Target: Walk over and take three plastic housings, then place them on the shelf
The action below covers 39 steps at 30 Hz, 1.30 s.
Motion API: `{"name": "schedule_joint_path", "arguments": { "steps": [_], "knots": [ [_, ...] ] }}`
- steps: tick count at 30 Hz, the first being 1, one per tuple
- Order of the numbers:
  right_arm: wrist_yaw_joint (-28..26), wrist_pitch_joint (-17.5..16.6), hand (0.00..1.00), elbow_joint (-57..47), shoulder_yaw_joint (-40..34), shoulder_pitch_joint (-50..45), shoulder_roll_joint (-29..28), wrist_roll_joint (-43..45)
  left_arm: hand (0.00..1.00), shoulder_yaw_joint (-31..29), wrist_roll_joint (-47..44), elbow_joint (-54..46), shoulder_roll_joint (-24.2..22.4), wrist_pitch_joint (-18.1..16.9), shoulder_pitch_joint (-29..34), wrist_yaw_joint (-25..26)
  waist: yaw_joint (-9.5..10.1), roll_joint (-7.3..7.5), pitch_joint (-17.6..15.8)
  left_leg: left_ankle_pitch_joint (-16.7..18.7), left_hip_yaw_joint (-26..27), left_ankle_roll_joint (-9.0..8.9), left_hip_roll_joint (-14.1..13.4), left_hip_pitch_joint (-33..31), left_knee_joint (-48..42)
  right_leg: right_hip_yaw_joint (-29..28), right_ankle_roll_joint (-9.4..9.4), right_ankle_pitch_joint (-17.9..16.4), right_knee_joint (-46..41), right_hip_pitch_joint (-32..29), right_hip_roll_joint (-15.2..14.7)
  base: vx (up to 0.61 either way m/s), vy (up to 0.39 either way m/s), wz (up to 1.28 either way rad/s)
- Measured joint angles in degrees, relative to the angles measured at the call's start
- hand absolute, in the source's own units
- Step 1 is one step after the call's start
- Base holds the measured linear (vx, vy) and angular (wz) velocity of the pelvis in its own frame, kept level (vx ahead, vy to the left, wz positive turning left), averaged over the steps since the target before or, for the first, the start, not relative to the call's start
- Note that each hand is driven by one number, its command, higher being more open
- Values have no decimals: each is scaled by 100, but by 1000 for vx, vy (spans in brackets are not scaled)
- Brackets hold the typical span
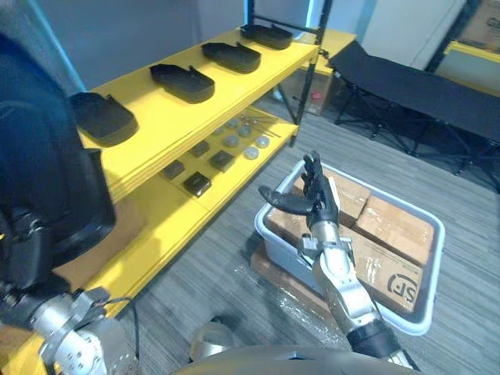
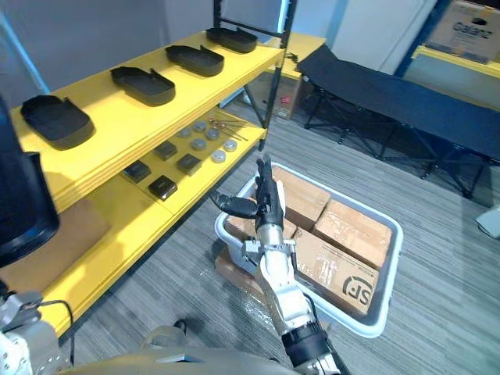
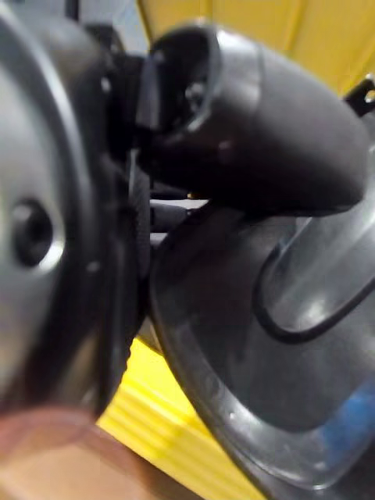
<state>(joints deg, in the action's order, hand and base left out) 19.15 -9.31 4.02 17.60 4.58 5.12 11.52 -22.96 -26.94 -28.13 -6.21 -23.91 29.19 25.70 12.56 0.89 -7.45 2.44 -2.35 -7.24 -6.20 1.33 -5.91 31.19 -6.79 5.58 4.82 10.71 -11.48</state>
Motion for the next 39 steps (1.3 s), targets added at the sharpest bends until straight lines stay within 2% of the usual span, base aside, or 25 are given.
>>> {"name": "schedule_joint_path", "arguments": {
  "steps": [4, 5, 7, 8, 10, 13, 15, 16, 17, 21, 22, 24, 25, 26, 28, 30, 31, 32, 33, 34, 35, 36, 37, 38, 39],
  "knots": [
    [175, 1, 100, 39, -5, 77, -69, 14, 0, 112, -5, 1, -8, -1, 16, -506, -44, 128, 109, -15, -387, 22, 101, -217, -8, 196, 6, -126, -96, -5, -30, 7, 4, 37],
    [213, 4, 100, 38, -8, 56, -68, 12, 0, 160, -30, 1, -5, -1, 17, -605, -66, 116, 106, -26, -454, 39, 107, -260, -15, 165, 1, -215, -192, -5, -33, 43, 1, 68],
    [330, 7, 100, -48, -121, -197, -59, 12, 0, 437, -75, 5, 2, 22, -50, -940, -320, 132, 113, -109, -1031, 51, 225, -433, -39, -281, -12, -724, -635, -87, 69, 43, -40, 119],
    [341, 6, 100, -72, -174, -298, -53, 12, 0, 507, -75, 5, 1, 22, -51, -1013, -354, 133, 114, -135, -1151, 43, 263, -443, -18, -320, -20, -835, -747, -91, 70, 36, -88, 116],
    [272, 9, 100, -106, -407, -647, -9, 11, 0, 613, -212, 5, 6, 23, -38, -1261, -312, 89, 118, -224, -1435, -40, 301, -513, 1, -208, -29, -1102, -1087, -130, 56, 48, -87, 74],
    [83, 10, 100, -171, -709, -951, 87, 11, 0, 642, -298, 21, 6, 29, -29, -1349, -361, -5, 70, -499, -1633, -55, 345, -699, 27, 88, -16, -1240, -1277, -124, 52, 15, -71, 78],
    [-67, 9, 100, -230, -976, -1179, 153, 9, 0, 666, -439, 35, 7, 86, -29, -1626, -479, -58, 25, -739, -1351, 87, 367, -809, 102, 275, 7, -1311, -1286, -1, 45, -13, -45, 103],
    [-125, -11, 100, -261, -1137, -1275, 160, 9, 0, 698, -476, 60, 7, 108, -31, -1784, -535, -75, 6, -843, -976, 184, 341, -842, 146, 367, 9, -1338, -1283, 77, 44, -196, 24, 113],
    [-376, -389, 100, -453, -1458, -1326, 293, 54, 0, 1087, -516, 219, 87, 181, 193, -2209, -621, -262, -139, -906, -65, 251, 122, -792, 203, 214, 13, -1603, -1523, 63, 53, -260, 28, 78],
    [-546, -701, 100, -721, -1407, -1318, 290, 63, 0, 1191, -519, 297, 262, 182, 252, -2210, -650, -270, -172, -905, 205, 258, 61, -808, 174, -70, -10, -1647, -1635, -118, 36, -118, 11, -6],
    [-546, -724, 100, -720, -1380, -1306, 289, 63, 0, 1194, -519, 297, 273, 183, 245, -2210, -647, -258, -177, -881, 223, 273, 63, -852, 101, -100, 6, -1657, -1698, -167, 7, 8, 43, -16],
    [-493, -744, 100, -711, -1207, -1191, 214, 47, 0, 1203, -483, 295, 282, 191, 150, -2166, -646, -256, -356, -454, 289, 318, 85, -1090, -701, -207, -10, -1860, -2126, -221, -209, 11, 94, -21],
    [-424, -743, 100, -676, -1121, -1175, 170, -5, 0, 1200, -408, 294, 287, 248, 92, -2120, -646, -244, -483, -158, 319, 367, 137, -1092, -1160, -235, -85, -2022, -2379, -150, -347, -20, 84, -14],
    [-363, -743, 100, -643, -1077, -1179, 136, -14, 0, 1201, -406, 294, 296, 307, 65, -2101, -644, -231, -492, -27, 327, 383, 179, -1098, -1332, -232, -130, -2106, -2482, -106, -416, -2, 87, -6],
    [-201, -740, 100, -595, -1003, -1178, -6, -417, 0, 1206, -396, 294, 388, 423, -61, -2030, -633, -101, -462, 348, 374, 500, 395, -1161, -1769, -232, -285, -2274, -2591, 13, -672, 69, 138, 8],
    [-104, -742, 100, -593, -1020, -1184, -59, -675, 0, 1192, -350, 284, 503, 436, -155, -1983, -602, -23, -405, 559, 438, 644, 567, -1182, -1927, -231, -277, -2255, -2573, 89, -837, 155, 163, 9],
    [-68, -745, 100, -569, -1028, -1151, -18, -683, 0, 1149, -232, 296, 482, 449, -270, -1943, -611, -24, -389, 690, 421, 648, 650, -1194, -1993, -449, 78, -2056, -3230, -157, -975, 197, 202, 30],
    [-20, -745, 100, -480, -1054, -1153, -7, -716, 0, 1157, -163, 292, 491, 484, -372, -1875, -694, -68, -363, 727, 284, 714, 686, -1145, -1923, -813, 674, -1580, -4092, -643, -1039, 232, 271, 40],
    [0, -745, 100, -409, -1091, -1149, -34, -799, 0, 1156, -160, 291, 528, 497, -426, -1858, -726, -69, -366, 730, 219, 731, 698, -1062, -1822, -1036, 796, -1237, -4422, -848, -1041, 156, 216, 50],
    [15, -744, 100, -336, -1162, -1161, -101, -923, 0, 1151, -170, 288, 623, 497, -496, -1815, -802, -54, -358, 697, 110, 793, 671, -936, -1656, -1330, 641, -1066, -4788, -1086, -1001, 240, 157, 50],
    [14, -745, 100, -336, -1220, -1167, -119, -1079, 0, 1136, -174, 290, 695, 497, -613, -1730, -891, -57, -360, 650, -50, 868, 662, -805, -1466, -1639, 456, -1464, -4856, -1290, -713, 334, 89, 65],
    [-16, -751, 100, -392, -1331, -1164, -108, -1121, 0, 1136, -181, 293, 696, 491, -747, -1625, -961, -43, -352, 559, -159, 870, 659, -658, -1263, -1791, 449, -1759, -4438, -1381, -333, 275, 48, 59],
    [-27, -786, 100, -430, -1417, -1174, -109, -1113, 0, 1141, -193, 297, 691, 490, -812, -1589, -974, -45, -349, 543, -223, 870, 664, -589, -1169, -1873, 471, -1834, -4104, -1402, -172, 327, 60, 59],
    [-46, -901, 100, -594, -1676, -1227, -107, -1107, 0, 1196, -210, 323, 694, 476, -967, -1549, -987, -47, -340, 522, -363, 873, 703, -487, -1017, -2102, 448, -1895, -3320, -1545, 258, 211, 17, 51],
    [-54, -932, 100, -712, -1784, -1261, -107, -1100, 0, 1228, -212, 345, 696, 444, -1012, -1533, -1017, -41, -330, 521, -460, 874, 740, -469, -977, -2255, 447, -1893, -3104, -1639, 411, 309, 1, 88]
  ]
}}
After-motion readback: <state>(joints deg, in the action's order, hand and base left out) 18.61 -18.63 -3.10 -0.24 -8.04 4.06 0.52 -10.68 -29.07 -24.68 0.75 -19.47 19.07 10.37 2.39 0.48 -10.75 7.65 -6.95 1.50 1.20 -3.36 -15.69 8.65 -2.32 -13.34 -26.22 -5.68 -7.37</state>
